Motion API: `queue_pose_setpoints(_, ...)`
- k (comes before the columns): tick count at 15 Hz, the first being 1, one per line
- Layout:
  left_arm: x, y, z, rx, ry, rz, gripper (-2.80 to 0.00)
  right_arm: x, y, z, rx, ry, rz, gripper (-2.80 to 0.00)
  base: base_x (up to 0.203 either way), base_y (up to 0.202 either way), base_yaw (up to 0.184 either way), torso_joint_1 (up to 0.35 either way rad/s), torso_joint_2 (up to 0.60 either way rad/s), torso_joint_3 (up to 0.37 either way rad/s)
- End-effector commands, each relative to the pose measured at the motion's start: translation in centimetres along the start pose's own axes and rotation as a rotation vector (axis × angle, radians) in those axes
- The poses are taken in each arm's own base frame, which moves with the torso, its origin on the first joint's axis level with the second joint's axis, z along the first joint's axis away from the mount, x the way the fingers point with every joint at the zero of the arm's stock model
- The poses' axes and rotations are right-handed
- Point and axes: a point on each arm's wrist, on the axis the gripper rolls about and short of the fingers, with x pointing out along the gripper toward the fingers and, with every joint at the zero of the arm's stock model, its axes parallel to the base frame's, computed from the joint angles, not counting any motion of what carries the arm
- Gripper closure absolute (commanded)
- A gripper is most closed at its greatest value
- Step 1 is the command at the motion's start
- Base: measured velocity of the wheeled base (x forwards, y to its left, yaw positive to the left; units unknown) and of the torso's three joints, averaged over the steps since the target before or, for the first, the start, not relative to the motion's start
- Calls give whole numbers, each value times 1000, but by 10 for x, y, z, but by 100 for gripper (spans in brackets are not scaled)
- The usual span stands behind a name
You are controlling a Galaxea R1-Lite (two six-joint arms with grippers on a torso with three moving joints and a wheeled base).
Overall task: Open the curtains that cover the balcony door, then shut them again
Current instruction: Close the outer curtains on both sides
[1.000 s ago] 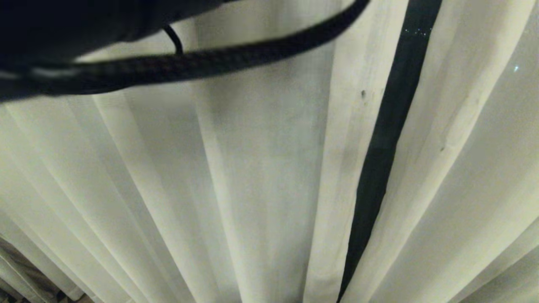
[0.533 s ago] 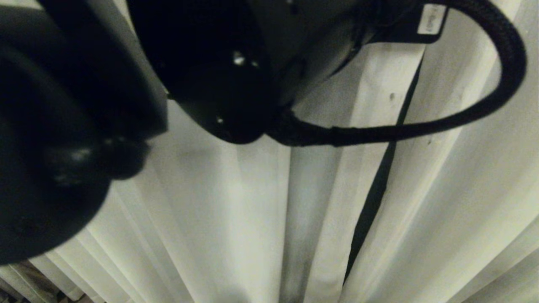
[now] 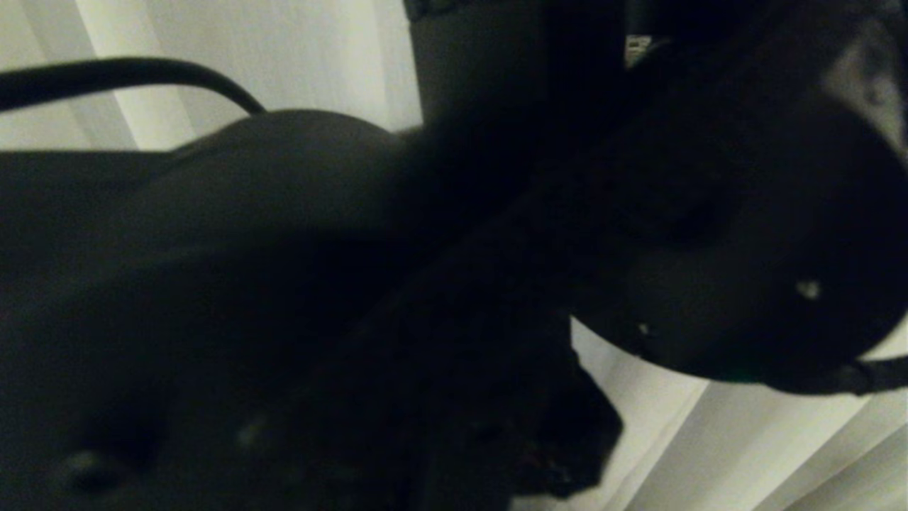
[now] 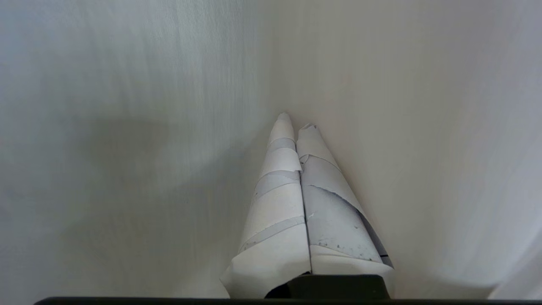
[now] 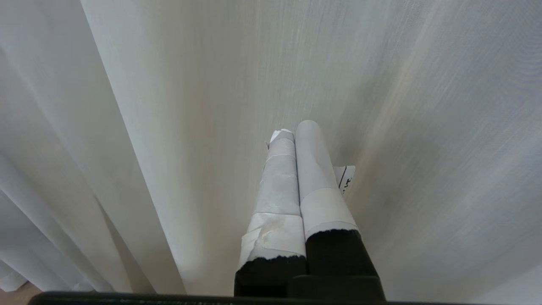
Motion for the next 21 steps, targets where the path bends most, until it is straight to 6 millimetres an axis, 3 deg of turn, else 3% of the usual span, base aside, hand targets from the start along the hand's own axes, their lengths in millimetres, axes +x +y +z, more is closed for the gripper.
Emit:
queue_pose_setpoints(1, 8, -14, -16, 8, 19, -17, 0, 0, 0, 0, -1, 1, 1, 0, 0, 0, 0, 0, 0, 0)
queue_pose_setpoints(6, 15, -26, -25, 8, 24, -34, 0, 0, 0, 0, -1, 1, 1, 0, 0, 0, 0, 0, 0, 0)
queue_pose_setpoints(11, 0, -15, -10, 4, 26, -17, 0, 0, 0, 0, -1, 1, 1, 0, 0, 0, 0, 0, 0, 0)
queue_pose_setpoints(15, -32, 11, -3, 37, 74, 1, 0, 0, 0, 0, -1, 1, 1, 0, 0, 0, 0, 0, 0, 0)
queue_pose_setpoints(21, -82, 73, 2, 84, 122, 93, 0, 0, 0, 0, -1, 1, 1, 0, 0, 0, 0, 0, 0, 0)
